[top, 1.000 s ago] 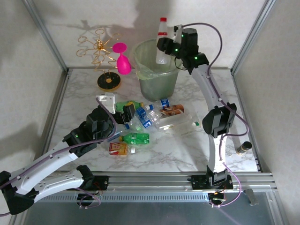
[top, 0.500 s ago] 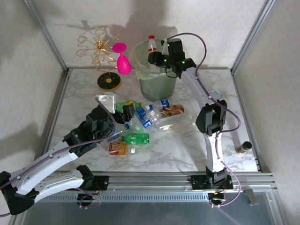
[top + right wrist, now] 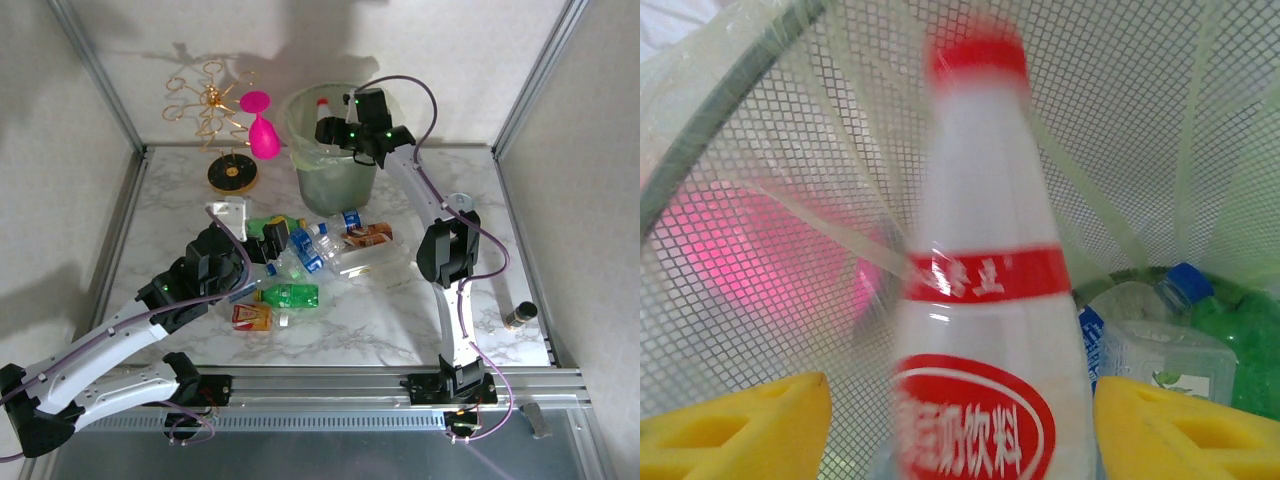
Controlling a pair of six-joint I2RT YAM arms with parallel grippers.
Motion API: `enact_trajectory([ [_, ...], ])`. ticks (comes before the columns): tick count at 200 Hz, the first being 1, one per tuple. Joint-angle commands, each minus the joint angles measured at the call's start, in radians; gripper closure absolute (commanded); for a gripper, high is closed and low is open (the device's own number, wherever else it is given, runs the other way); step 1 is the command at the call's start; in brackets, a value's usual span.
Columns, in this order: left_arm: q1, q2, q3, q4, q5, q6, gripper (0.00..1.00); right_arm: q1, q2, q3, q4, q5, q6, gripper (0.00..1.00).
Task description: Put the plastic bottles in the bin
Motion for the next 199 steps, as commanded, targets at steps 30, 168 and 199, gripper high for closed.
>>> enact_trajectory([
  [30, 0.012, -0.003, 0.007, 0.012, -0.008, 0.012, 0.11, -0.007, -0.074, 0.02, -0.023, 0.03, -0.022, 0.29],
  [168, 0.014, -0.013, 0.027, -0.009, -0.032, -0.003, 0.12, -0.003, -0.404, -0.117, -0.002, 0.006, -0.045, 0.55],
  [199, 0.013, -0.031, 0.055, -0.024, 0.0, -0.042, 0.11, 0.019, -0.593, -0.335, 0.055, 0.014, -0.051, 0.59],
])
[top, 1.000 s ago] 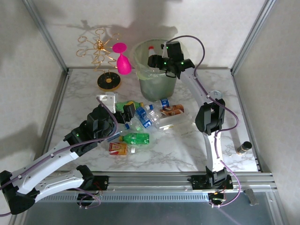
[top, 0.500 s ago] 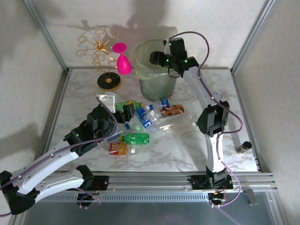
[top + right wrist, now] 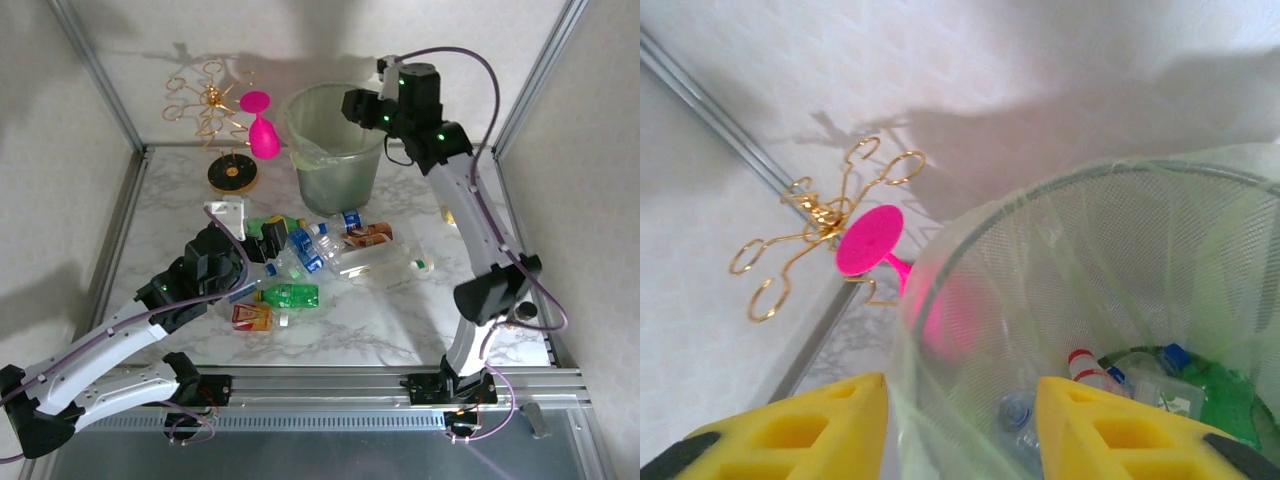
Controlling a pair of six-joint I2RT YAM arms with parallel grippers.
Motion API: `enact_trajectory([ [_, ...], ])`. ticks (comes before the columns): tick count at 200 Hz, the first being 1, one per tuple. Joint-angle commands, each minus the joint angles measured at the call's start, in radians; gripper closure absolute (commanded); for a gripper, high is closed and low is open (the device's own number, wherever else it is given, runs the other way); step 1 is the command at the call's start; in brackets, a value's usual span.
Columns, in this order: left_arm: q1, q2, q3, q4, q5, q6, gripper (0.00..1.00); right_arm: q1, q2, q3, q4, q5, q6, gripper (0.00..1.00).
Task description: Put the plastic bottles in the bin
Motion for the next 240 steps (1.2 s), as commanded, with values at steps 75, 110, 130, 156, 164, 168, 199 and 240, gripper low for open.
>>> enact_trajectory([
  [75, 0.01, -0.028, 0.126, -0.211, 0.003, -0.289, 0.09, 0.095, -0.54, -0.644, 0.086, 0.07, 0.0, 0.61],
  [110, 0.013, 0.019, 0.246, -0.456, -0.09, -0.766, 0.07, 0.104, -0.703, -0.876, 0.136, 0.085, 0.074, 0.59],
  [130, 0.015, 0.048, 0.283, -0.605, -0.13, -0.979, 0.07, 0.106, -0.759, -0.953, 0.16, 0.099, 0.092, 0.56],
  [156, 0.025, 0.07, 0.284, -0.744, -0.101, -1.178, 0.03, 0.107, -0.788, -0.981, 0.15, 0.125, 0.087, 0.51],
  [164, 0.03, 0.074, 0.273, -0.763, -0.07, -1.215, 0.01, 0.109, -0.796, -0.985, 0.14, 0.134, 0.084, 0.5],
  [168, 0.033, 0.077, 0.266, -0.773, -0.055, -1.232, 0.0, 0.108, -0.801, -0.987, 0.138, 0.138, 0.083, 0.49],
  [199, 0.044, 0.12, 0.178, -0.866, -0.031, -1.318, 0.0, 0.109, -0.854, -1.026, 0.132, 0.173, 0.071, 0.4],
  [240, 0.076, 0.076, -0.078, -0.693, 0.159, -1.363, 0.02, 0.109, -0.882, -1.062, 0.117, 0.194, 0.06, 0.35],
])
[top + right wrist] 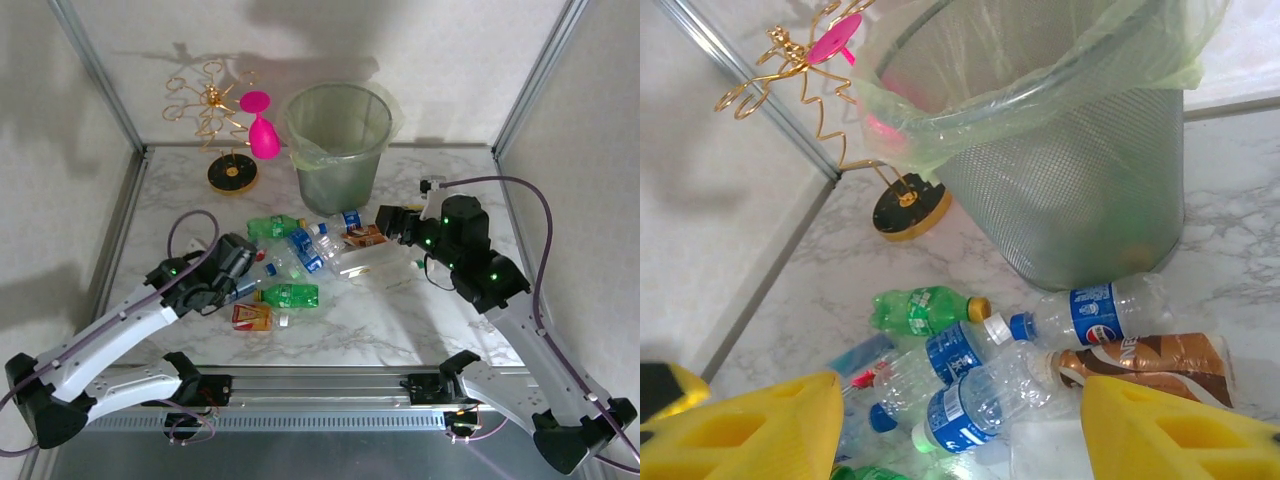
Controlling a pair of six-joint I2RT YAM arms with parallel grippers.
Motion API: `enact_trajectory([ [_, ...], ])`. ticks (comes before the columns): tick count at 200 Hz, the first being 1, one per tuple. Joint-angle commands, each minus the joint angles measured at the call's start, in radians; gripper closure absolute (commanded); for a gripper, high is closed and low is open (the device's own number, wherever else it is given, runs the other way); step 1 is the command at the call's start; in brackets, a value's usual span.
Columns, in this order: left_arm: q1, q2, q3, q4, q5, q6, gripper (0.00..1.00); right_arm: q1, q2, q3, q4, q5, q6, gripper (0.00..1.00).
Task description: Put the plastic bottles in the bin
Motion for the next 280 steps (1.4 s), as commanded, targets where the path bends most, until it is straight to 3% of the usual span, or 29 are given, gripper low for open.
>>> enact_trajectory([
  [1, 0.01, -0.038, -0.12, 0.047, 0.129, -0.095, 0.02, 0.008, -0.017, -0.028, 0.005, 0.032, -0.006, 0.34],
  [29, 0.01, -0.073, -0.217, 0.121, 0.182, -0.14, 0.03, 0.007, -0.043, -0.063, 0.014, 0.04, 0.013, 0.33],
  [108, 0.003, -0.058, -0.28, 0.062, 0.231, -0.182, 0.06, 0.008, -0.063, -0.086, 0.011, 0.059, 0.019, 0.31],
  [174, -0.009, -0.006, -0.337, 0.152, 0.27, -0.181, 0.1, 0.008, -0.051, -0.081, 0.007, 0.071, 0.02, 0.31],
  [280, -0.005, 0.127, -0.381, 0.264, 0.267, -0.142, 0.27, 0.007, -0.041, -0.089, -0.004, 0.106, 0.014, 0.3],
])
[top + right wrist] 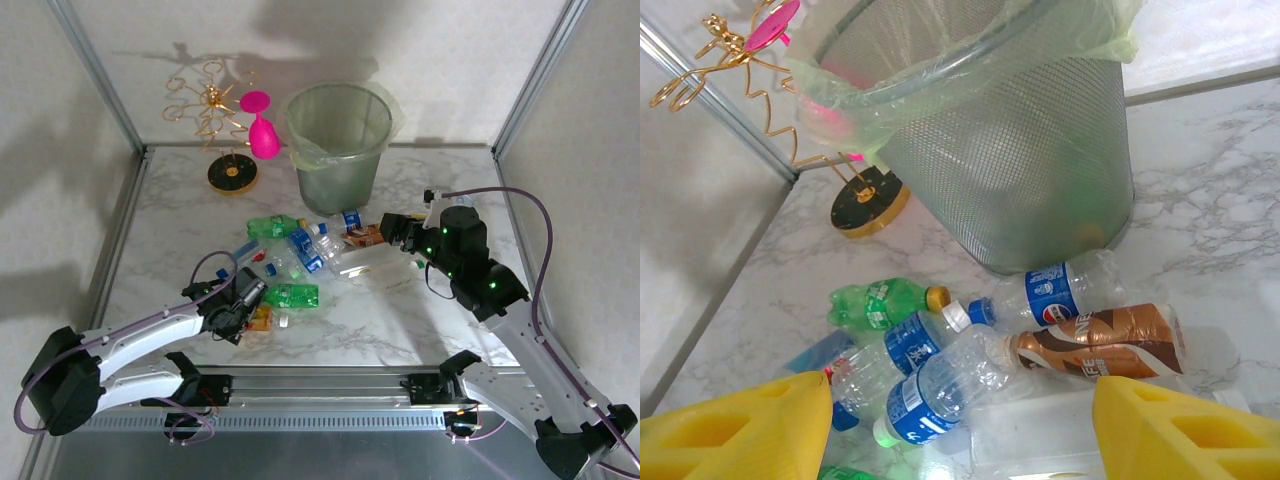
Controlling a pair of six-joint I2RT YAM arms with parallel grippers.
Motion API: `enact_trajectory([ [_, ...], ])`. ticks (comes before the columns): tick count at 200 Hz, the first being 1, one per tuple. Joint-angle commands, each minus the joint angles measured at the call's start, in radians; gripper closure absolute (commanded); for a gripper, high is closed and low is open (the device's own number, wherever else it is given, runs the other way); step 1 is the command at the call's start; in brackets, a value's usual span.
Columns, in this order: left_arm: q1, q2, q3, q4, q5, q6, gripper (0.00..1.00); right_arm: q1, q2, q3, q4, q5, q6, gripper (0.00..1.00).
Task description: Put the plastic bottles in the bin
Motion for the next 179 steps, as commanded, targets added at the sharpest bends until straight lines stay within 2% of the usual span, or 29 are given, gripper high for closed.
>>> enact_trajectory([
  [1, -0.001, 0.025, -0.023, 0.015, 0.004, 0.017, 0.27, 0.007, 0.004, -0.009, -0.006, 0.032, 0.0, 0.3],
  [74, 0.029, 0.01, -0.01, 0.008, -0.038, 0.072, 0.44, 0.006, 0.004, -0.014, -0.005, 0.038, 0.003, 0.3],
  [144, 0.037, -0.077, 0.139, -0.139, -0.122, 0.125, 0.44, 0.007, -0.01, -0.015, -0.015, 0.073, -0.022, 0.29],
  [179, 0.036, -0.119, 0.221, -0.063, -0.124, 0.268, 0.47, 0.006, -0.006, 0.003, -0.017, 0.083, -0.035, 0.29],
])
